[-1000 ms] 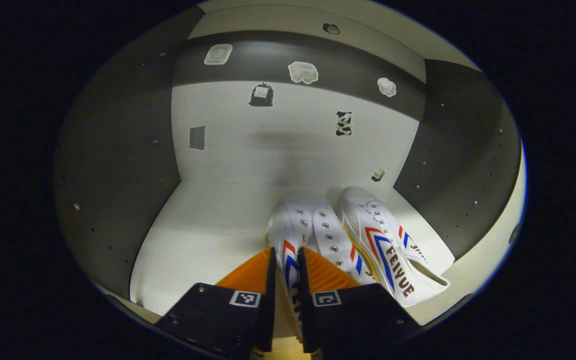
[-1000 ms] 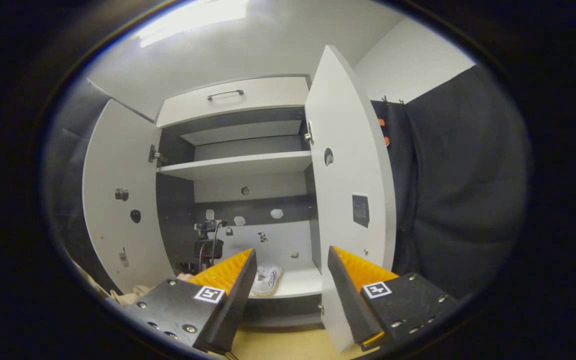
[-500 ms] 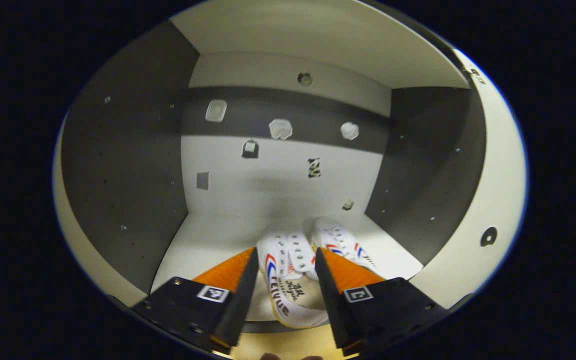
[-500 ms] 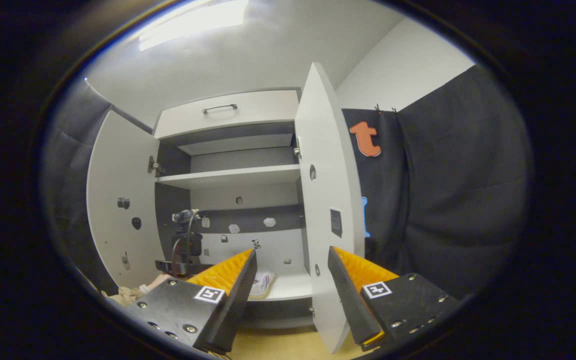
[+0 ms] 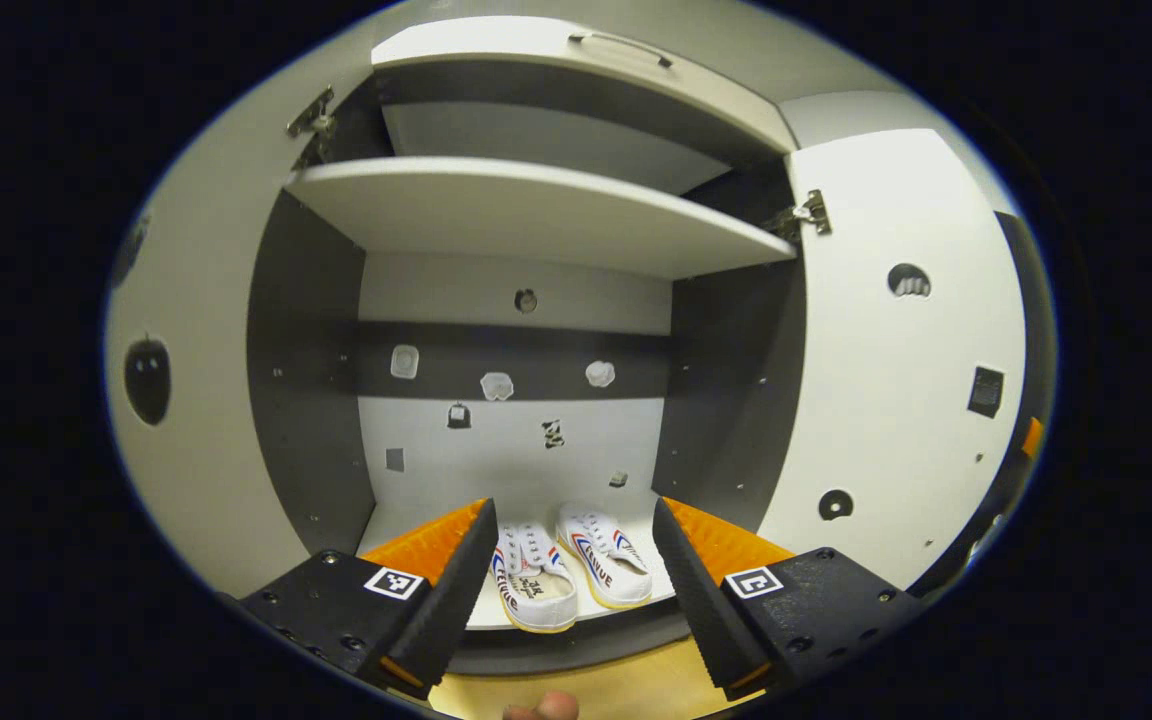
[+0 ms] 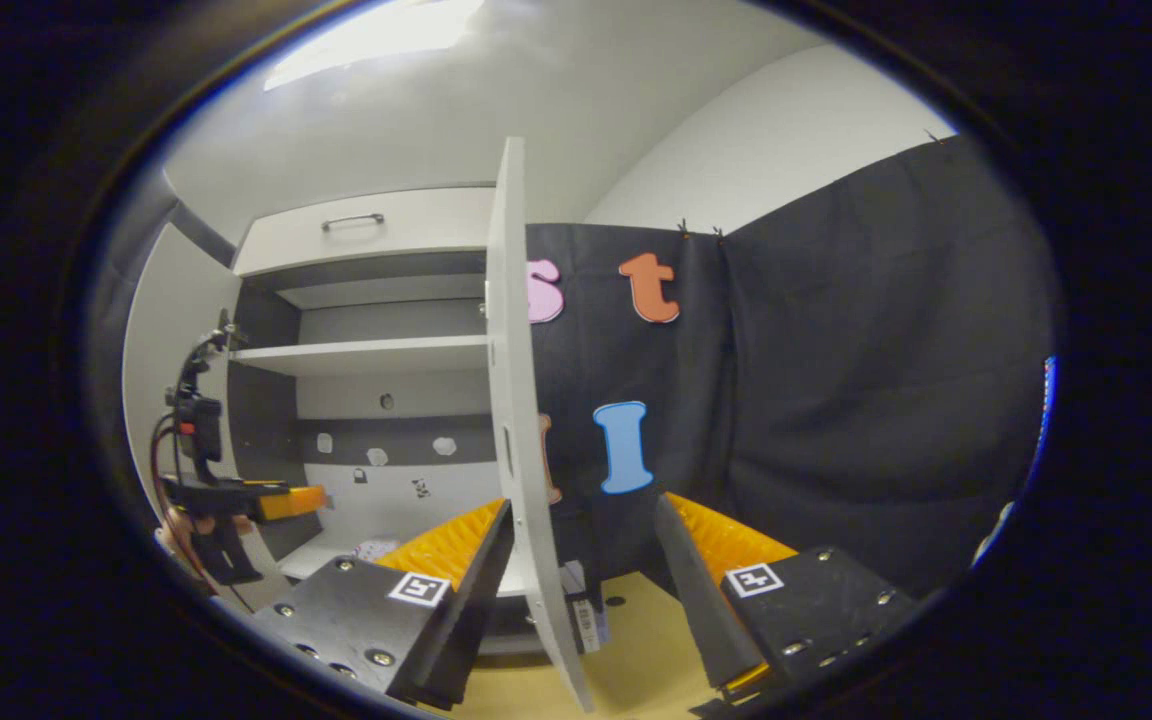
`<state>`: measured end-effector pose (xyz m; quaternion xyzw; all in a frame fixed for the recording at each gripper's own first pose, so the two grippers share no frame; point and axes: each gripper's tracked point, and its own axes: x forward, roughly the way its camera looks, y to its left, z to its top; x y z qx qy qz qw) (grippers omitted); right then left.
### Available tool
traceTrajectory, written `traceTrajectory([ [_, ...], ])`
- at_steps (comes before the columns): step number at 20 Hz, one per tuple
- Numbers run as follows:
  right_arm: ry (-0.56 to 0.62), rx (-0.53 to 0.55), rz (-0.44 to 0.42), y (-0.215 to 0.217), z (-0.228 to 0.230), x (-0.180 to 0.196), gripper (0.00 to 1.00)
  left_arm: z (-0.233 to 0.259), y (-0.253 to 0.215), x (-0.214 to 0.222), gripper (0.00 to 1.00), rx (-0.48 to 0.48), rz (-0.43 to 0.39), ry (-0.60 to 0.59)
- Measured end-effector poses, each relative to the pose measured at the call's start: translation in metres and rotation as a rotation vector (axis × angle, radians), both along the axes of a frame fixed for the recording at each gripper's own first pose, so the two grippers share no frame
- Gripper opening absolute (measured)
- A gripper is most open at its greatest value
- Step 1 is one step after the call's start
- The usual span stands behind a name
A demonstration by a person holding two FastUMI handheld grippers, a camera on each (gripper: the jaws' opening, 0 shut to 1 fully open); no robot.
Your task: Grab one shoe with the right hand and put it into the shoe cabinet, grab the other shoe with the left hand and put it into the shoe cabinet; then close the right door with the right hand and the left door with the left hand.
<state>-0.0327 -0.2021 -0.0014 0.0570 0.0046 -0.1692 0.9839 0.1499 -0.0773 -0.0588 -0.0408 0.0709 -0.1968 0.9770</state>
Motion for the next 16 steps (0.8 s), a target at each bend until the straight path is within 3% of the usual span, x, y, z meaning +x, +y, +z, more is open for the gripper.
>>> traceTrajectory([
  [4, 0.041, -0.013, -0.024, -0.020, -0.018, 0.010, 0.85, 0.025, 0.008, -0.031, 0.94, -0.024, -0.006, -0.029],
  [16, 0.093, -0.025, 0.091, -0.001, -0.031, 0.023, 0.84, 0.044, 0.046, -0.070, 0.94, -0.026, 0.076, -0.054],
])
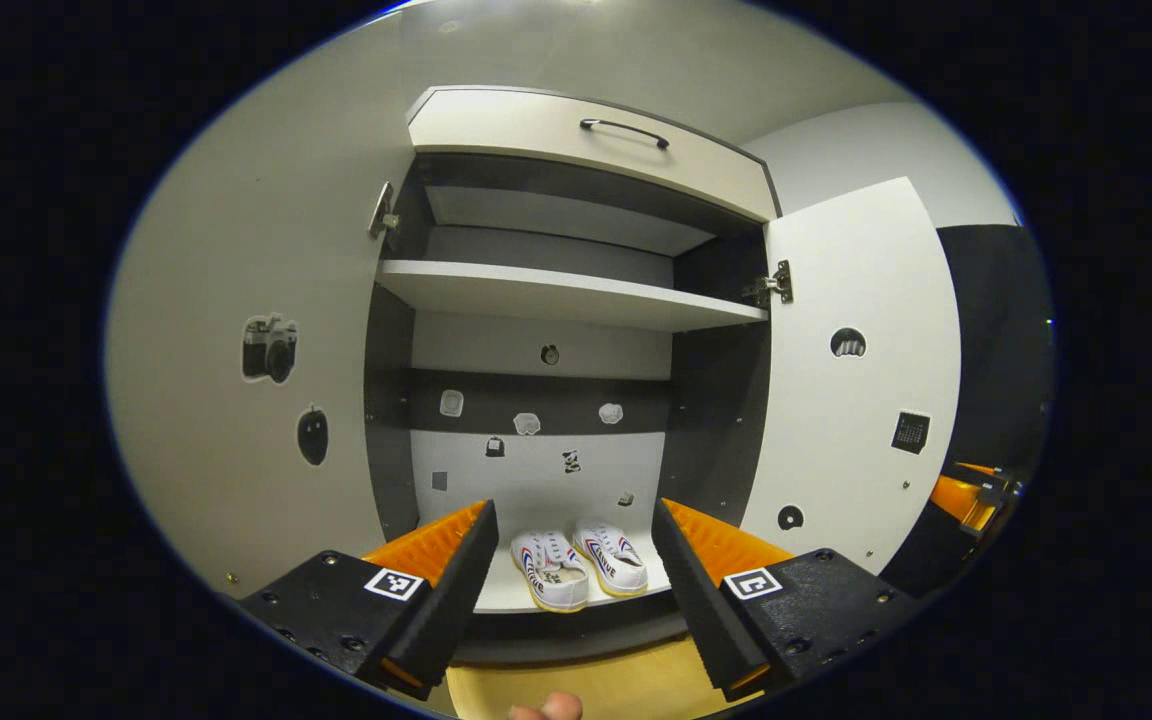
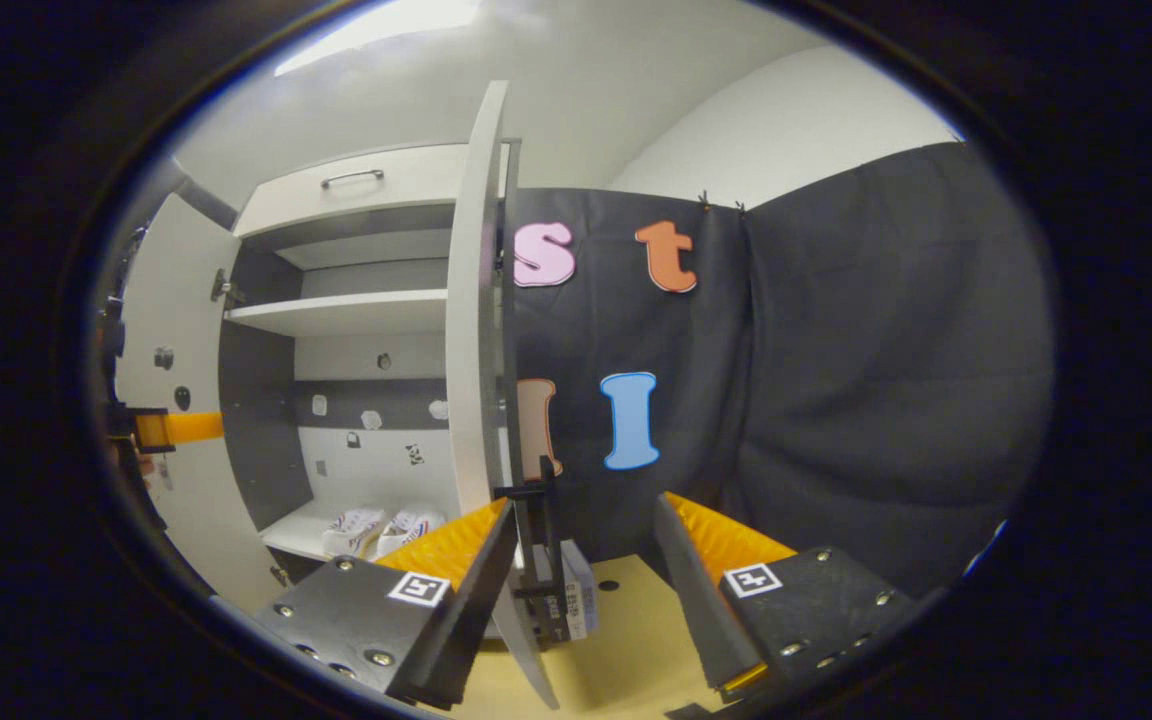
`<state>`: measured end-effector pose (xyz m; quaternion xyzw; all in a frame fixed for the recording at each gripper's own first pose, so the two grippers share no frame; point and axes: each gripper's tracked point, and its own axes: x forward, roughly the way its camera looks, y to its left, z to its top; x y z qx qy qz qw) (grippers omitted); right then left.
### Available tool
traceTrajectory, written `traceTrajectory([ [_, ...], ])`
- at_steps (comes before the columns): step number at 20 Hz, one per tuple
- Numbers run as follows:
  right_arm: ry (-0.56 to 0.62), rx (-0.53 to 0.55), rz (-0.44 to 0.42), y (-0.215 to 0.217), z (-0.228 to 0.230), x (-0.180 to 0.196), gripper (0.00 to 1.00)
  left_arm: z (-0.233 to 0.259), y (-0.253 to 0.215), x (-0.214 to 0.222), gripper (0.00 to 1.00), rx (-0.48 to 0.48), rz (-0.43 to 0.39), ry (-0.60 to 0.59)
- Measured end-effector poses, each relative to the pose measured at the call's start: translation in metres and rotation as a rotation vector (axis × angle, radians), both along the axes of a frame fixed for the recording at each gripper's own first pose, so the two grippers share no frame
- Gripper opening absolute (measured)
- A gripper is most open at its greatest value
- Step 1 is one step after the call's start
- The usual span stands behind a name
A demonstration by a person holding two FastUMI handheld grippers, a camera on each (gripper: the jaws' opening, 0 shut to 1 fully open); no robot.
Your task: Grab one shoe with the right hand and put it into the shoe cabinet, grab the other shoe with the left hand and put it into the shoe cabinet; then close the right door with the right hand and the left door with the left hand.
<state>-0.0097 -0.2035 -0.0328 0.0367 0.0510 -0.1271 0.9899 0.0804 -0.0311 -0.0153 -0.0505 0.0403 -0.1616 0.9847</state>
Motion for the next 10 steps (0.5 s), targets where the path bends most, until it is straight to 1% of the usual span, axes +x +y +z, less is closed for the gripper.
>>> traceTrajectory([
  [2, 0.001, 0.011, 0.039, 0.012, 0.000, 0.002, 0.84, 0.004, 0.005, -0.004, 0.94, -0.006, 0.013, -0.007],
  [5, 0.003, 0.059, 0.104, 0.039, -0.001, 0.006, 0.84, 0.007, 0.012, -0.010, 0.94, -0.010, 0.027, -0.009],
  [10, 0.004, 0.072, 0.224, 0.092, -0.002, 0.021, 0.85, 0.008, 0.024, -0.018, 0.94, 0.003, 0.055, -0.012],
])
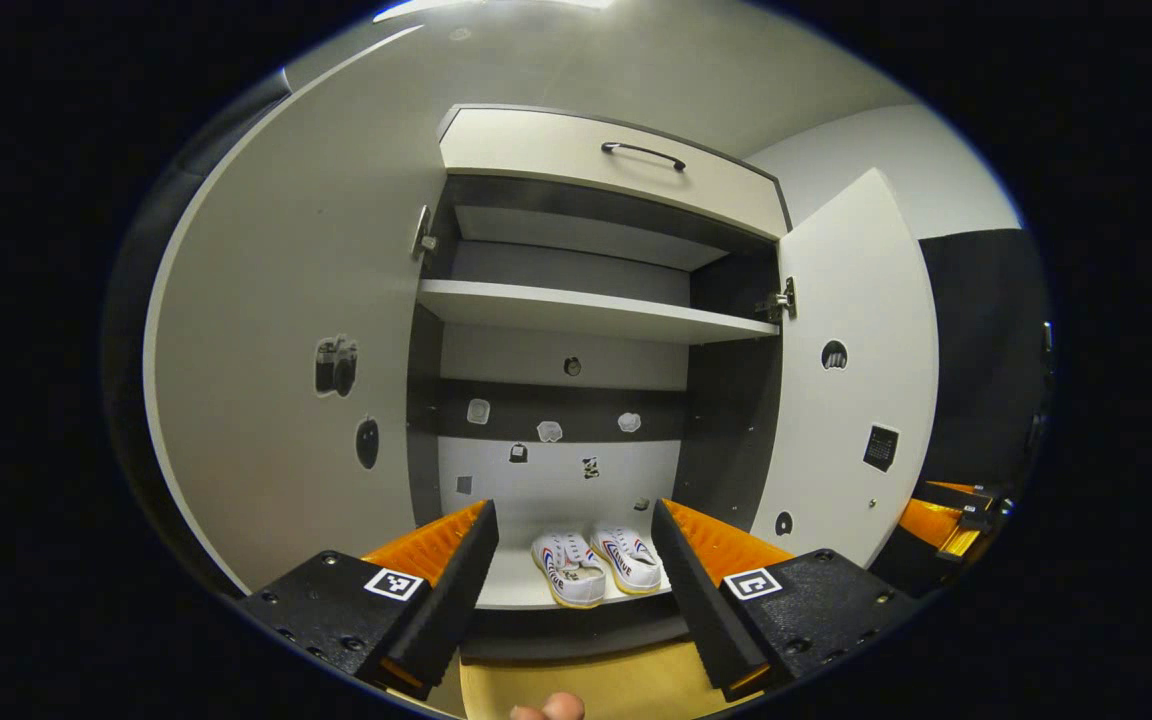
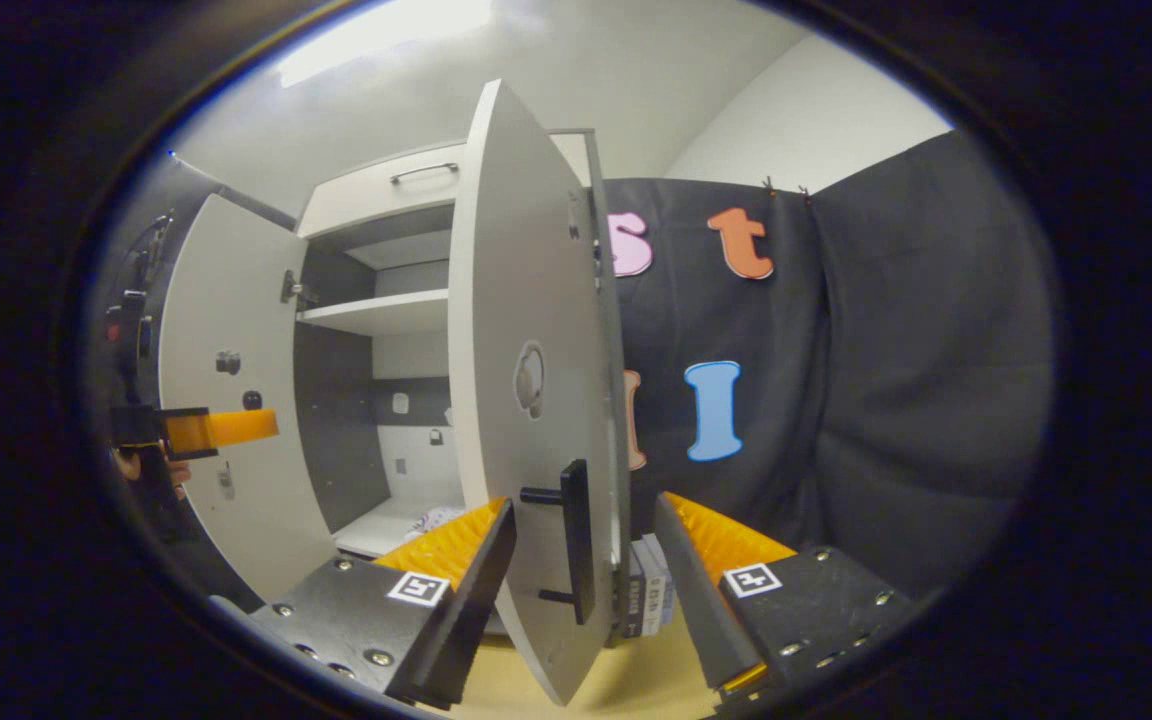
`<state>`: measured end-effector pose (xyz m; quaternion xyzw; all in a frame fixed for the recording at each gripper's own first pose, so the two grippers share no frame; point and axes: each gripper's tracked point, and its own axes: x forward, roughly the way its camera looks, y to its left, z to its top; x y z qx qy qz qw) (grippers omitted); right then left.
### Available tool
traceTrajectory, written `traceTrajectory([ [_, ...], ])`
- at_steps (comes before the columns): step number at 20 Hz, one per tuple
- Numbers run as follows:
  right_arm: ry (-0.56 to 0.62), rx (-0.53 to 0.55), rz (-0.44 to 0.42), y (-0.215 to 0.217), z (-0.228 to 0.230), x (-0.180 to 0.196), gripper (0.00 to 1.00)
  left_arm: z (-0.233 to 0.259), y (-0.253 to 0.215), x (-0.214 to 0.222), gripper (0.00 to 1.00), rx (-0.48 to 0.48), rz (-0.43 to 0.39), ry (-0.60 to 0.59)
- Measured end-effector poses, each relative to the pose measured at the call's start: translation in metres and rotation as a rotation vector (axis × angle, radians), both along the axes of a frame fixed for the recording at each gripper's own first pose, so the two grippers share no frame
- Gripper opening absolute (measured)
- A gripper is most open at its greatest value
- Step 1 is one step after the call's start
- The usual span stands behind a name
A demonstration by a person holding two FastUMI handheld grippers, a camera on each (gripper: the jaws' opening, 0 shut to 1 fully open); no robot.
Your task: Grab one shoe with the right hand and put it into the shoe cabinet, grab the other shoe with the left hand and put it into the shoe cabinet; then close the right door with the right hand and the left door with the left hand.
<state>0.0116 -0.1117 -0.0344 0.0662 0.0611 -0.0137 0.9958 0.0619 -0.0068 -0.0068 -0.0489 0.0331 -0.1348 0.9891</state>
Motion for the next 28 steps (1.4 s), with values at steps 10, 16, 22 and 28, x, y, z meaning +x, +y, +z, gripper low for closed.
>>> traceTrajectory([
  [10, -0.009, 0.045, 0.153, 0.072, 0.001, 0.024, 0.85, -0.001, 0.025, -0.012, 0.94, 0.002, 0.054, 0.007],
  [16, -0.004, 0.058, 0.170, 0.083, -0.003, 0.025, 0.85, 0.001, 0.039, -0.015, 0.94, -0.003, 0.076, 0.003],
  [22, -0.002, 0.041, 0.186, 0.091, -0.004, 0.026, 0.85, -0.005, 0.042, -0.015, 0.94, -0.003, 0.076, 0.014],
  [28, 0.014, 0.045, 0.199, 0.095, -0.010, 0.030, 0.85, -0.003, 0.047, -0.028, 0.95, -0.016, 0.070, 0.019],
])
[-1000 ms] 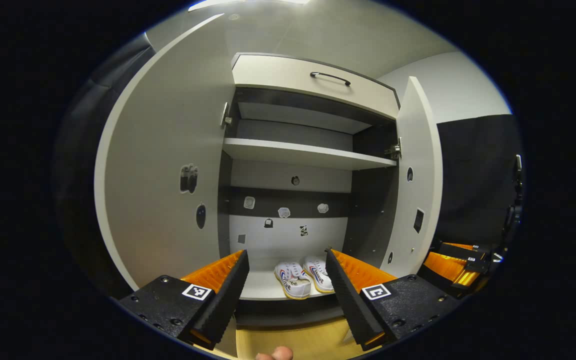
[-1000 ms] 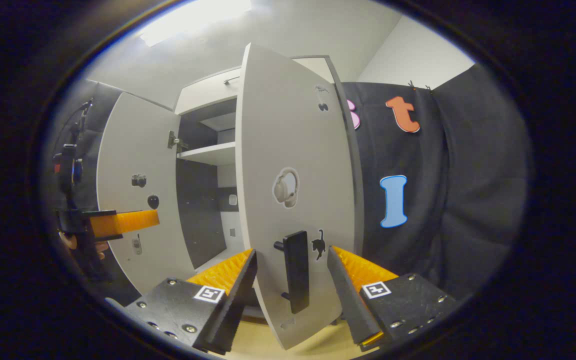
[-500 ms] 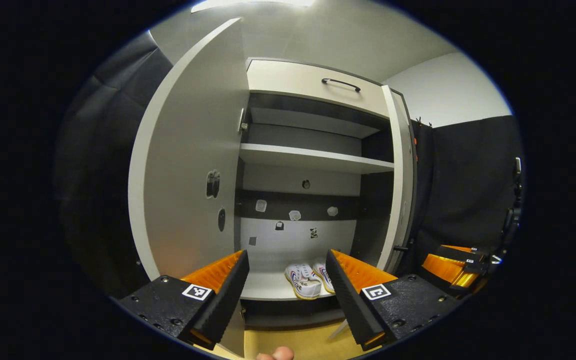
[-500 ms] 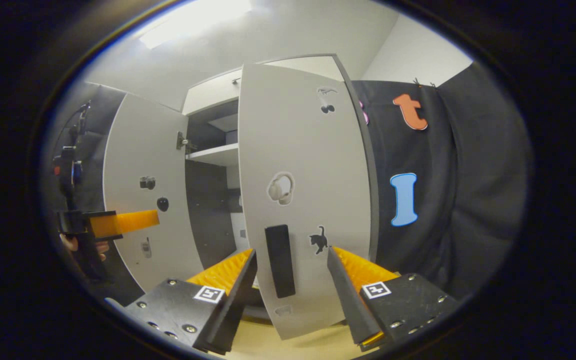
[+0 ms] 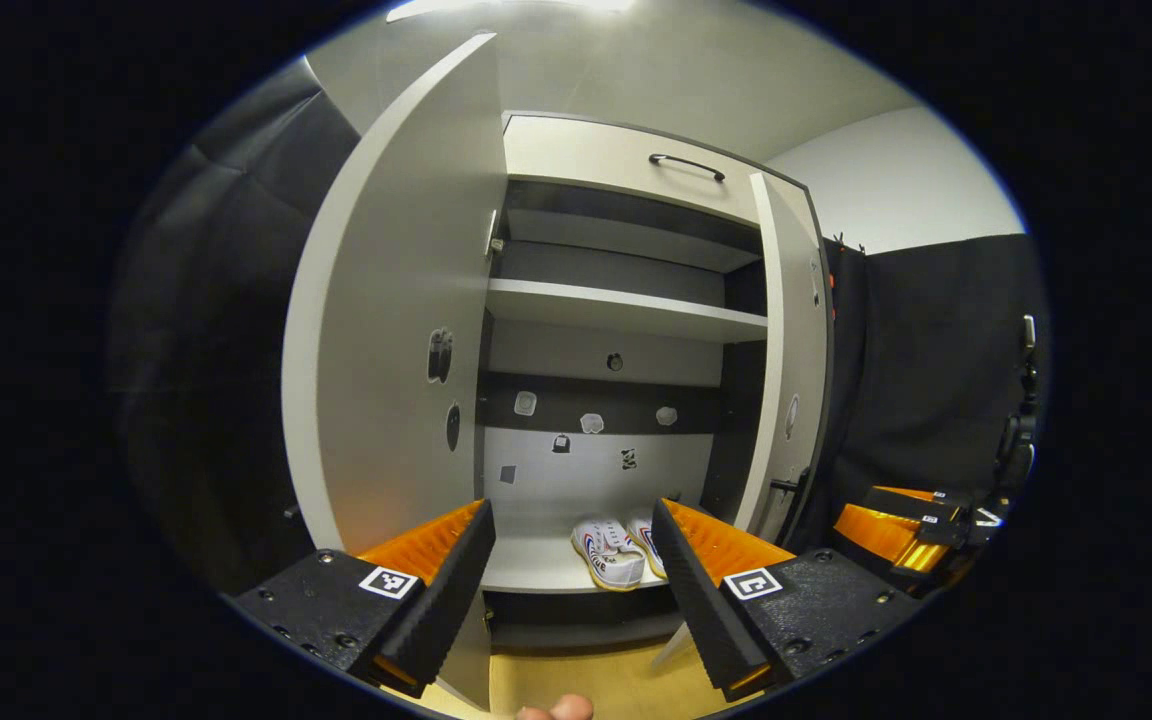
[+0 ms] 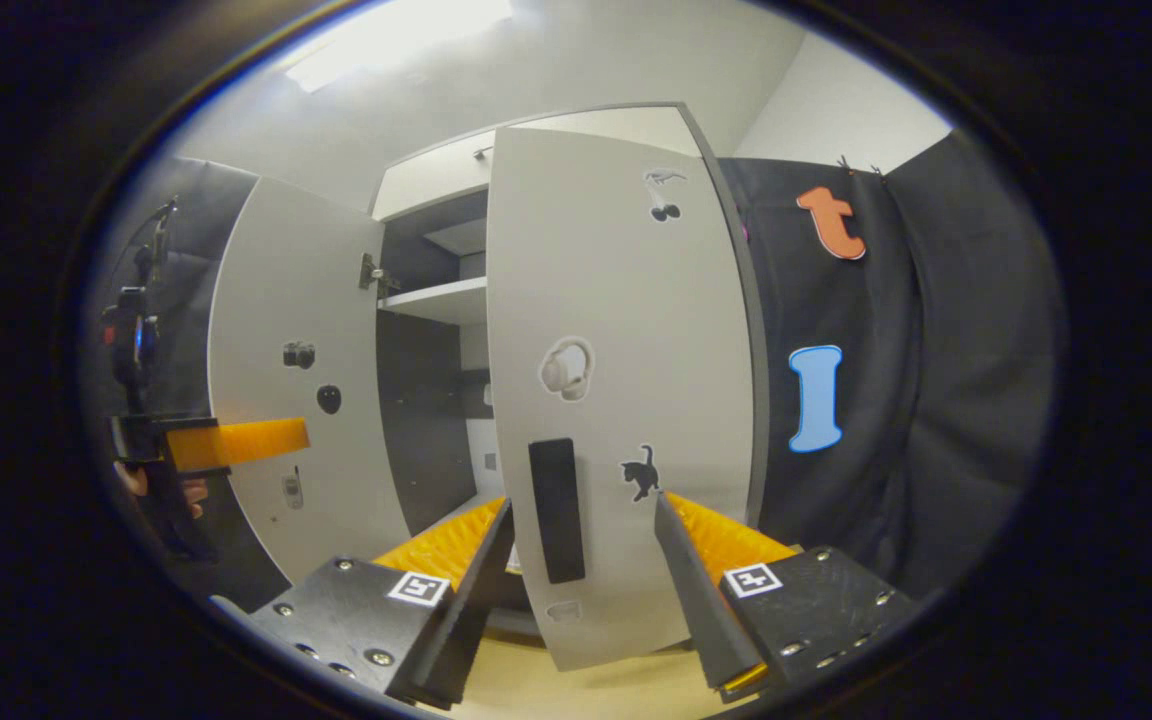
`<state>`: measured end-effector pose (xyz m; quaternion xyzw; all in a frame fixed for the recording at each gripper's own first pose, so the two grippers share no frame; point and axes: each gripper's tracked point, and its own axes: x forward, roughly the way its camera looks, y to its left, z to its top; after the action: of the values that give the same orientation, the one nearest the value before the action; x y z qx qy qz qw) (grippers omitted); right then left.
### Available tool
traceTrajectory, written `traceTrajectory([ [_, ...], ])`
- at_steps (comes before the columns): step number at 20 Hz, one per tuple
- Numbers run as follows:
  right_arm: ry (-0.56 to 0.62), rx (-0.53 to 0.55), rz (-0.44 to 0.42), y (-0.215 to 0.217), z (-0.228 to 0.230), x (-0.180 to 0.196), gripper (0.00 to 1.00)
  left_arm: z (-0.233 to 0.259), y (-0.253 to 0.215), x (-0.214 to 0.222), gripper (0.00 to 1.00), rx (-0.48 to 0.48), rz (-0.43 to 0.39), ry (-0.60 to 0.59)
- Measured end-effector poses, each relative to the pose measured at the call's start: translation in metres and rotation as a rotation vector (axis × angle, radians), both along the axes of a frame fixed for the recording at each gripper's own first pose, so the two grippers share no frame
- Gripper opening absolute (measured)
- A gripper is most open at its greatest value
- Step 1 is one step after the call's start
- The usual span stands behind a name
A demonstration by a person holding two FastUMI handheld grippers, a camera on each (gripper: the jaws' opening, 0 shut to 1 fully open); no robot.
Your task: Grab one shoe with the right hand and put it into the shoe cabinet, grab the other shoe with the left hand and put it into the shoe cabinet; then close the right door with the right hand and the left door with the left hand.
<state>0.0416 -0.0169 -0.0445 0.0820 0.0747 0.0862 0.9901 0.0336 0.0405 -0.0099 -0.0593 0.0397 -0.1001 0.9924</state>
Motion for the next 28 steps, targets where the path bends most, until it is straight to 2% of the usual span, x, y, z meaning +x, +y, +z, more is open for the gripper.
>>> traceTrajectory([
  [4, 0.008, 0.001, 0.028, 0.010, -0.006, 0.008, 0.85, 0.004, 0.009, -0.018, 0.96, -0.007, 0.004, 0.006],
  [5, 0.011, 0.001, 0.036, 0.013, -0.007, 0.010, 0.85, 0.005, 0.012, -0.024, 0.92, -0.010, 0.011, 0.009],
  [9, 0.012, 0.001, 0.069, 0.026, -0.012, 0.016, 0.85, 0.012, 0.025, -0.047, 0.91, -0.029, 0.041, 0.014],
  [10, 0.013, 0.004, 0.075, 0.029, -0.015, 0.016, 0.85, 0.014, 0.031, -0.053, 0.95, -0.028, 0.060, 0.011],
  [11, 0.015, 0.010, 0.081, 0.032, -0.016, 0.017, 0.85, 0.016, 0.041, -0.059, 0.91, -0.026, 0.084, 0.007],
  [13, 0.021, 0.025, 0.093, 0.037, -0.020, 0.019, 0.85, 0.018, 0.058, -0.068, 0.91, -0.018, 0.135, 0.005],
  [14, 0.023, 0.030, 0.097, 0.039, -0.020, 0.018, 0.85, 0.019, 0.069, -0.072, 0.95, -0.016, 0.162, 0.006],
  [15, 0.027, 0.032, 0.098, 0.040, -0.022, 0.018, 0.85, 0.020, 0.079, -0.076, 0.91, -0.015, 0.186, 0.006],
  [19, 0.044, 0.053, 0.101, 0.043, -0.027, 0.013, 0.85, 0.013, 0.126, -0.076, 0.91, 0.007, 0.303, 0.015],
  [20, 0.046, 0.056, 0.101, 0.043, -0.028, 0.012, 0.85, 0.010, 0.137, -0.074, 0.95, 0.014, 0.331, 0.018],
  [22, 0.047, 0.054, 0.092, 0.039, -0.028, 0.009, 0.85, 0.003, 0.152, -0.071, 0.96, 0.023, 0.367, 0.028],
  [24, 0.048, 0.052, 0.081, 0.033, -0.028, 0.006, 0.84, -0.003, 0.159, -0.063, 0.95, 0.025, 0.375, 0.039],
  [25, 0.050, 0.051, 0.072, 0.030, -0.028, 0.005, 0.84, -0.006, 0.160, -0.058, 0.91, 0.025, 0.371, 0.044],
  [28, 0.059, 0.055, 0.045, 0.018, -0.031, 0.002, 0.84, -0.017, 0.155, -0.049, 0.92, 0.034, 0.343, 0.061],
])
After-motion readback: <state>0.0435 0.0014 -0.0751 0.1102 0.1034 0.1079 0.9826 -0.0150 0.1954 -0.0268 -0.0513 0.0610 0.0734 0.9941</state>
